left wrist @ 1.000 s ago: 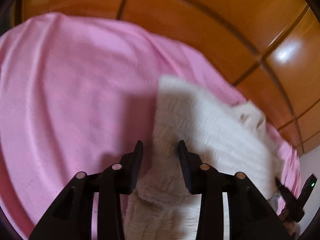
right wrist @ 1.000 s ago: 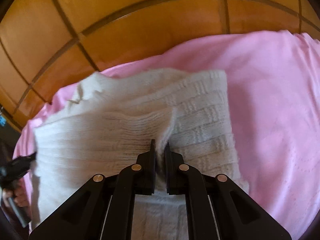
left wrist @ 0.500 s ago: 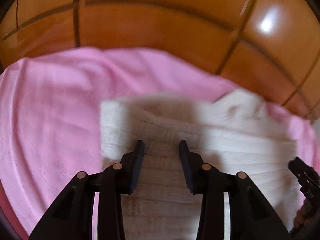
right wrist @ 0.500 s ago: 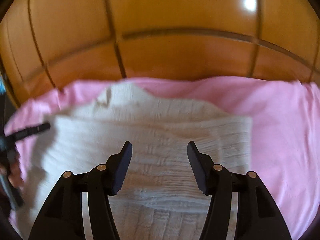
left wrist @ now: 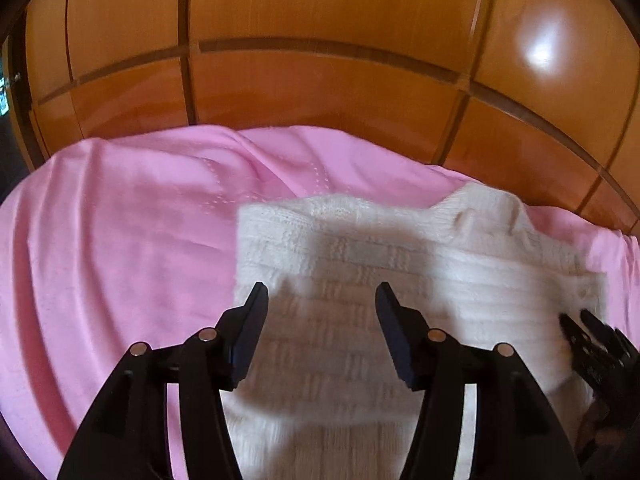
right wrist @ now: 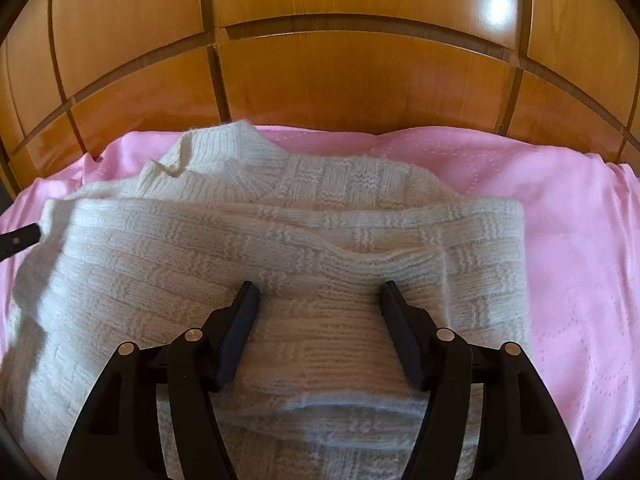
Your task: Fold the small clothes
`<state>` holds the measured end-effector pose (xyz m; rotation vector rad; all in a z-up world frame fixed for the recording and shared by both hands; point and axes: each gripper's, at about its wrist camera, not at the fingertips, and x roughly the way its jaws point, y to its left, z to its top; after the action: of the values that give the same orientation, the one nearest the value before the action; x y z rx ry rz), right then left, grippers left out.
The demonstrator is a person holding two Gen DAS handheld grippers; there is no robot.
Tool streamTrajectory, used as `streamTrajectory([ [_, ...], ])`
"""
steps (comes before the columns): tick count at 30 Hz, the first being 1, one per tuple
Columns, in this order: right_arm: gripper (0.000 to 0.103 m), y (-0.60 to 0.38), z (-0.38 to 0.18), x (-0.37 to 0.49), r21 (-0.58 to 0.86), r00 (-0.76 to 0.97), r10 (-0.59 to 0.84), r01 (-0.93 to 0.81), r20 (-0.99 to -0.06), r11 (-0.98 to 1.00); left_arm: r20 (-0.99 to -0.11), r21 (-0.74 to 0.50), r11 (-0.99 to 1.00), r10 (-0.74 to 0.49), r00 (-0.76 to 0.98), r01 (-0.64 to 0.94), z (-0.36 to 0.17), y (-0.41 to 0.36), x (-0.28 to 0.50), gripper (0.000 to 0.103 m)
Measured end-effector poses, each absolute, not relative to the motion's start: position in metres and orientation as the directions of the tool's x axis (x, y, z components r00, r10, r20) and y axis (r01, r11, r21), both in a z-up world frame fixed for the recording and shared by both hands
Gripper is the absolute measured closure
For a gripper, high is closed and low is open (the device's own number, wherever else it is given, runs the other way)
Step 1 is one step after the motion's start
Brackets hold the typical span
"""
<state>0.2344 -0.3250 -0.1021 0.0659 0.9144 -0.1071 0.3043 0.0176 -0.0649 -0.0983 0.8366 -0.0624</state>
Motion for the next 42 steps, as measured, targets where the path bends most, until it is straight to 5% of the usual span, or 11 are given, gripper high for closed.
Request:
streamTrajectory([
  [16,0.038,-0.321,-0.102,0.237,-0.007,0.594,-0.077,0.118,-0.801,0.993,-0.692,-0.133,0.991,-0.086,0.717,-0.009,-0.031,0.039,0.250,0.040],
  [23,0.019,-0.315,-0.094,0.237,-0.080,0.567,-0.151,0.148,-0.810,0.986,-0.676,-0.129,0.992,-0.087,0.732,-0.001,-0.022,0.045,0.231,0.038],
  [33,0.019,-0.303,-0.065,0.203,-0.034,0.593,-0.109,0.136,-0.797,0.990,-0.667,-0.130,0.991,-0.080,0.741,-0.010,-0.017,0.054,0.214,0.036],
  [42,0.014,-0.301,-0.093,0.215,-0.062,0.513,-0.150,0.184,-0.845,0.981,-0.662,-0.138,0.990,-0.077,0.745,-0.021,-0.014,0.061,0.199,0.033],
])
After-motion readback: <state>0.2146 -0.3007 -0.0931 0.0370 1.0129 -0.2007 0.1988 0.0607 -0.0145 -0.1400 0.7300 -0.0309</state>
